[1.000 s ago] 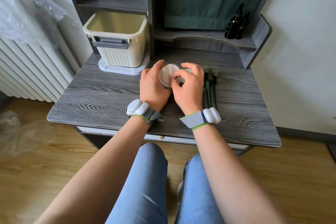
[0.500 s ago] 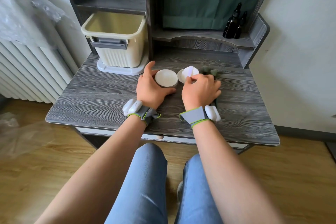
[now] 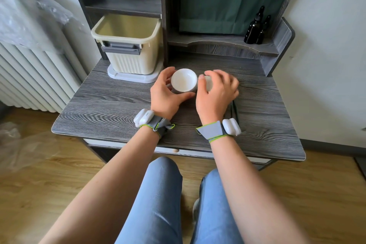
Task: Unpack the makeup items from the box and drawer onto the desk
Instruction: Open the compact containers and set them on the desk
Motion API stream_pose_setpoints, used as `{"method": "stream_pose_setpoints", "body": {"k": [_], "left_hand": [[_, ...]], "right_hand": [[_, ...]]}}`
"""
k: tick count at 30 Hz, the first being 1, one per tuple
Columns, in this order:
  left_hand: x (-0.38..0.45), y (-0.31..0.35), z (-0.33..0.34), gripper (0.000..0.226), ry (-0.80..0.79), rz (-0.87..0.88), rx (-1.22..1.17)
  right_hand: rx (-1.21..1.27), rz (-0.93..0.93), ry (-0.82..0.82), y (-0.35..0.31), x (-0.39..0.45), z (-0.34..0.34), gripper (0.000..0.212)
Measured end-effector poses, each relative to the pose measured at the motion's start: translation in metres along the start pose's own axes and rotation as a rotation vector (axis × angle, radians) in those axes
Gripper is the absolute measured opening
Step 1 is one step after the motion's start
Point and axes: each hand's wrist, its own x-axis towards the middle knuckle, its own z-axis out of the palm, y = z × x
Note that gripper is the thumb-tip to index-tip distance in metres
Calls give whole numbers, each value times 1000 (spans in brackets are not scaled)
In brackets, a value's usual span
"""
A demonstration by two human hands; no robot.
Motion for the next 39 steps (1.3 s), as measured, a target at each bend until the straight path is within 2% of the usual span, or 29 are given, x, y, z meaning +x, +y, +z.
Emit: {"method": "stream_pose_setpoints", "body": {"k": [2, 4, 7, 14, 26, 29, 34, 39], "left_hand": [[-1, 2, 0, 83, -13, 21, -13], [-3, 3, 0, 81, -14, 42, -17], [-3, 4, 1, 81, -10, 61, -11], [-2, 0, 1, 84, -121, 72, -13], [0, -5, 3, 85, -156, 107, 24], [-1, -4, 2, 81, -108, 75, 15], [0, -1, -1, 62, 10, 67, 135], [-4, 5, 2, 51, 26, 108, 338]], "right_hand": [[134, -92, -78, -2, -3, -1, 33], [244, -83, -143, -3, -5, -2, 31], [314, -66, -148, -3, -4, -3, 28], [367, -55, -131, -2, -7, -4, 23], [347, -81, -185, -1, -5, -4, 26], [272, -182, -199, -1, -6, -2, 28], [233, -401, -330, 1, -8, 7, 28], [258, -454, -316, 2, -6, 6, 28]]}}
